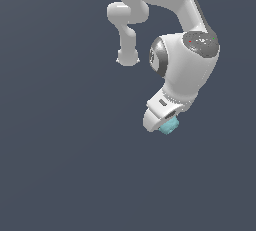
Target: Pick up the object and move it to a goal position.
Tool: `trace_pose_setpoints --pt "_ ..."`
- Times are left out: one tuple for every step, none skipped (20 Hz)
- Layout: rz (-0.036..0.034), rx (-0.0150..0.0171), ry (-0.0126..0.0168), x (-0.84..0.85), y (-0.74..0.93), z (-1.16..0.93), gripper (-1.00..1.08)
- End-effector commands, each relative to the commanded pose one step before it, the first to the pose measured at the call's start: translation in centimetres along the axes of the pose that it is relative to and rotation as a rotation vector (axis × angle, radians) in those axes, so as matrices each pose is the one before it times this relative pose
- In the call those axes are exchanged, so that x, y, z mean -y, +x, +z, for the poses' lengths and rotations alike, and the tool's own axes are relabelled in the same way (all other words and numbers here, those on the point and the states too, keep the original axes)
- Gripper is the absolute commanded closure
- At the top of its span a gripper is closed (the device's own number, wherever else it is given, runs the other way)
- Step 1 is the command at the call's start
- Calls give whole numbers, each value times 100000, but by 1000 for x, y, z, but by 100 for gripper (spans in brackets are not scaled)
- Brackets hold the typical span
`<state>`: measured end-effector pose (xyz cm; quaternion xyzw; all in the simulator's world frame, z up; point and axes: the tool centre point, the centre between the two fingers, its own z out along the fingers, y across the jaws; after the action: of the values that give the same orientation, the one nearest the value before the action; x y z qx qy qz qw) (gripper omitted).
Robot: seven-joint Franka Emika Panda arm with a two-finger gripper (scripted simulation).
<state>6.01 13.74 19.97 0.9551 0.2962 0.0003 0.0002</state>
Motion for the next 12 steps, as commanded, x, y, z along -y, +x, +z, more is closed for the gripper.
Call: trace_pose_setpoints --pt "95 54 33 1460 1258 -2032 108" --pt "0 0 0 490 452 -679 108" --pt "0 0 0 442 416 -616 108" --pt "0 0 0 396 382 -555 108" --pt "0 0 0 351 348 -497 108" --pt "0 0 0 311 315 -443 108" --pt "0 0 0 275 282 -393 108" --pt "0 0 0 242 250 -346 108" --pt "0 0 0 210 220 -302 108" --pt "0 0 0 180 191 -260 108" --pt "0 0 0 151 164 -220 108" --pt "0 0 0 123 138 -181 108"
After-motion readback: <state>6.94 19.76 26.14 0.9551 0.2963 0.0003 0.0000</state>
